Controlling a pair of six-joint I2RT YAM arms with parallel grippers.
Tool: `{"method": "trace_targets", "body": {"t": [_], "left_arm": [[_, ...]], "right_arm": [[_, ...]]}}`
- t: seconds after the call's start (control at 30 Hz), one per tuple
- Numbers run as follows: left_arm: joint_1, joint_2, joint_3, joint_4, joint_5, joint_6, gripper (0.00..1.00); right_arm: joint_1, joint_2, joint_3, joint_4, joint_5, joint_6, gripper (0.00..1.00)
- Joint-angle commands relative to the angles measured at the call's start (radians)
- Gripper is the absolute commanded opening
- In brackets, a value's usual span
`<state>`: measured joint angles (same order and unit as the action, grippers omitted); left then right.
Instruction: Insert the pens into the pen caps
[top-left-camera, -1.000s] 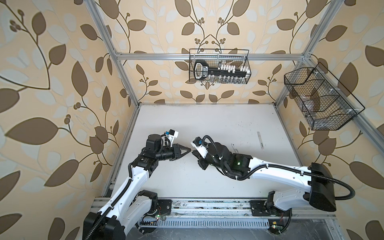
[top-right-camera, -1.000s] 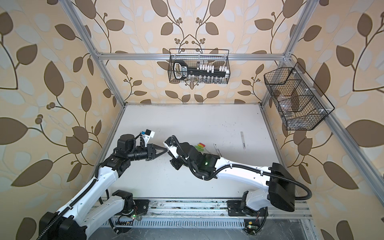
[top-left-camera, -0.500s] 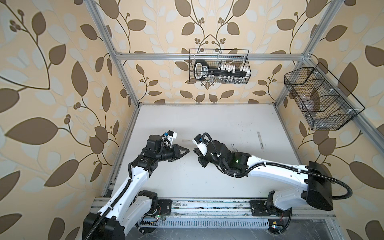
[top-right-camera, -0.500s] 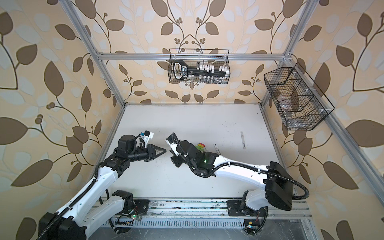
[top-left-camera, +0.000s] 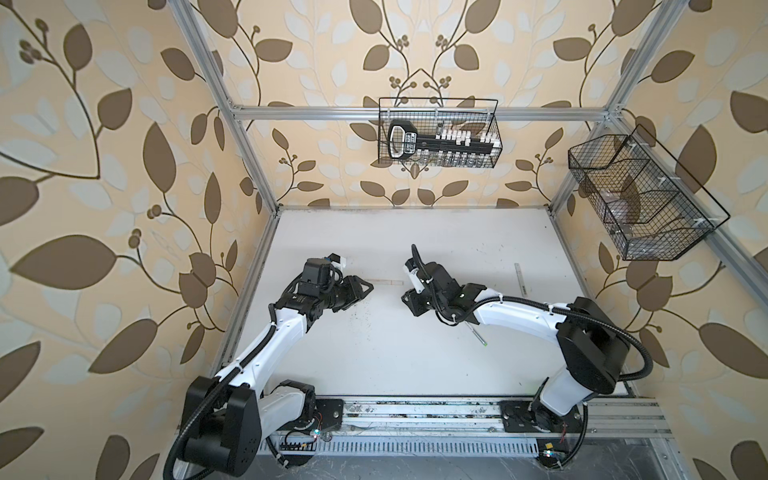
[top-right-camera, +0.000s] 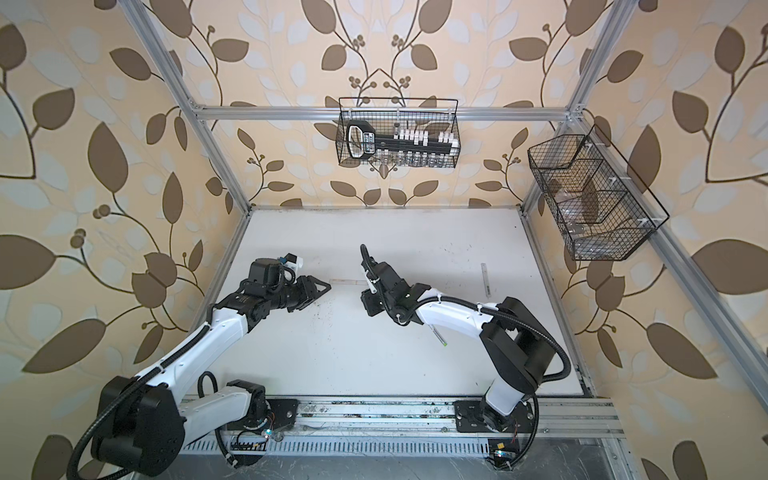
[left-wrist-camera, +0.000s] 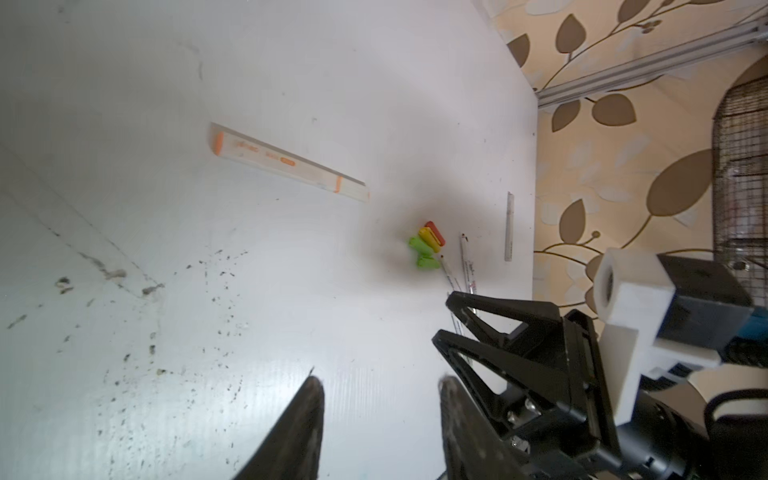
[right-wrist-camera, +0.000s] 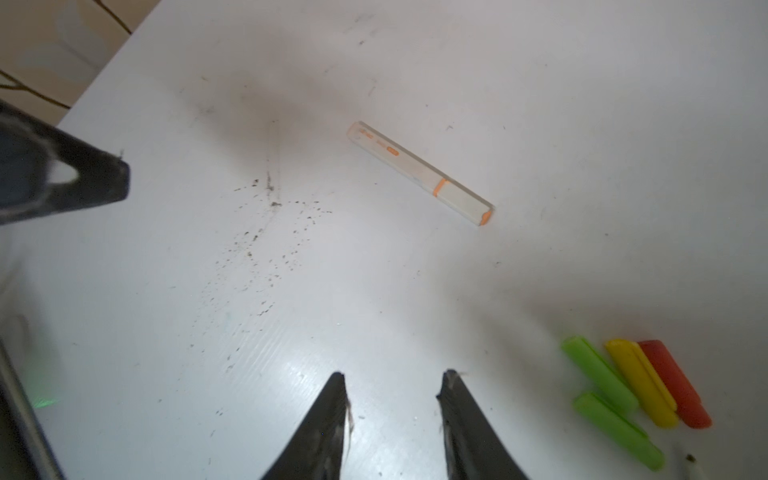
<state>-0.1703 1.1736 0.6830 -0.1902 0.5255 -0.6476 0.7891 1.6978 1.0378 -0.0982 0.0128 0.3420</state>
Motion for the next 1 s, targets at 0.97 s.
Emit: {"method": "trace_targets", "body": {"t": [0.97], "left_arm": [[0.101, 0.693, 0.202, 0.499, -0.003, -0.070, 0.44]], "right_arm": [[-0.151, 0.375, 0.225, 0.147, -0.164, 0.173, 0.43]]}}
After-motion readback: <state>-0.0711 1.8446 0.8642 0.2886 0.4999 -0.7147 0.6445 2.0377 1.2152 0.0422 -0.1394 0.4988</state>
